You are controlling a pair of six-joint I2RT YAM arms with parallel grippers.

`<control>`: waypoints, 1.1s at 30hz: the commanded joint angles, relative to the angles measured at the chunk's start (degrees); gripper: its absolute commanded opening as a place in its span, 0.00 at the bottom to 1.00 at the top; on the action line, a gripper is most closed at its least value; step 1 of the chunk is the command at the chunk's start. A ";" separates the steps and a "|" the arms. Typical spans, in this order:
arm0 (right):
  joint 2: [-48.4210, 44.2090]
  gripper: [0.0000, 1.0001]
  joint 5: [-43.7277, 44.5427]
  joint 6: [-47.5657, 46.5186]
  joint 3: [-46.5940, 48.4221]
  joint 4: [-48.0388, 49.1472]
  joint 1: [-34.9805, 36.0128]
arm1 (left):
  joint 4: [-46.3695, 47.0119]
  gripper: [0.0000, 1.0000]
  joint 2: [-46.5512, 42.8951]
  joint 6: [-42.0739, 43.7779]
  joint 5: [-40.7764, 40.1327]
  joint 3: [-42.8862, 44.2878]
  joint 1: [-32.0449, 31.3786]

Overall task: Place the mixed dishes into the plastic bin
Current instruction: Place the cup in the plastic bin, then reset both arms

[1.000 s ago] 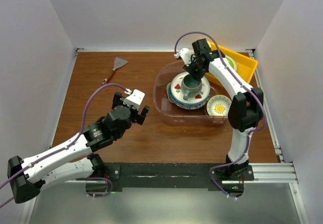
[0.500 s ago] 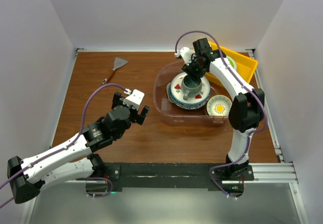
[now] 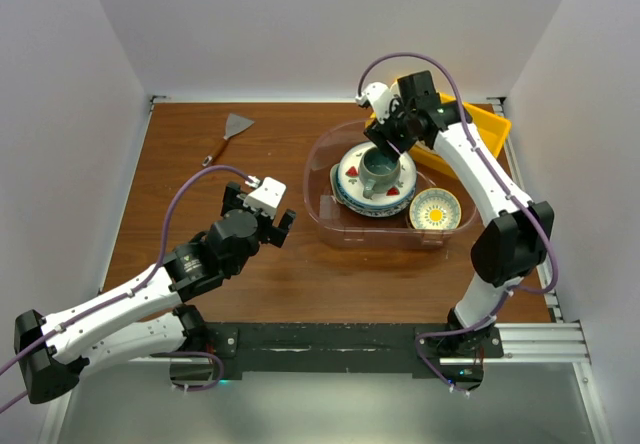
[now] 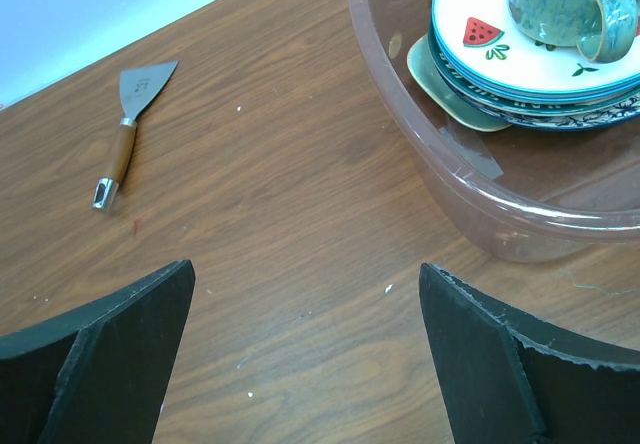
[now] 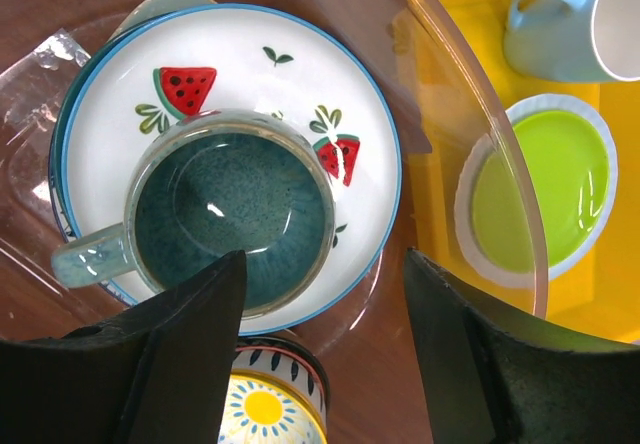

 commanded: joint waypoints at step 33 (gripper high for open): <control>-34.71 0.98 -20.42 12.72 -24.80 17.23 -25.55 | 3.19 1.00 -4.38 -1.69 2.87 -0.13 4.29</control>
